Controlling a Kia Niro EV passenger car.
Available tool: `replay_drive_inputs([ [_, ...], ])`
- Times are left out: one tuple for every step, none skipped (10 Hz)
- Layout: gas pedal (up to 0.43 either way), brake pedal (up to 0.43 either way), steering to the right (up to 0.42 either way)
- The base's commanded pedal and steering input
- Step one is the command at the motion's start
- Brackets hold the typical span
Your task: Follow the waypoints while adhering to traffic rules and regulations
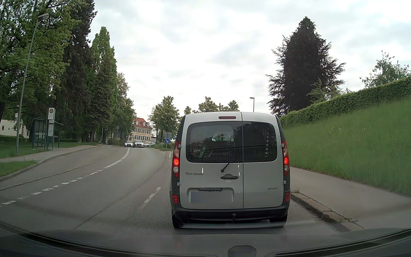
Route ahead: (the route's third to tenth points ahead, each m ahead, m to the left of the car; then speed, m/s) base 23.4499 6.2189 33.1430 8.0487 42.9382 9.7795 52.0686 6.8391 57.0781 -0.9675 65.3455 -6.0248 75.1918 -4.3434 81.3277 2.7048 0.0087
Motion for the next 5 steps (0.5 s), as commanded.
replay_drive_inputs([
  [0.000, 0.220, -0.036],
  [0.000, 0.128, -0.036],
  [0.000, 0.006, -0.036],
  [0.000, 0.000, -0.036],
  [0.000, 0.000, -0.036],
])
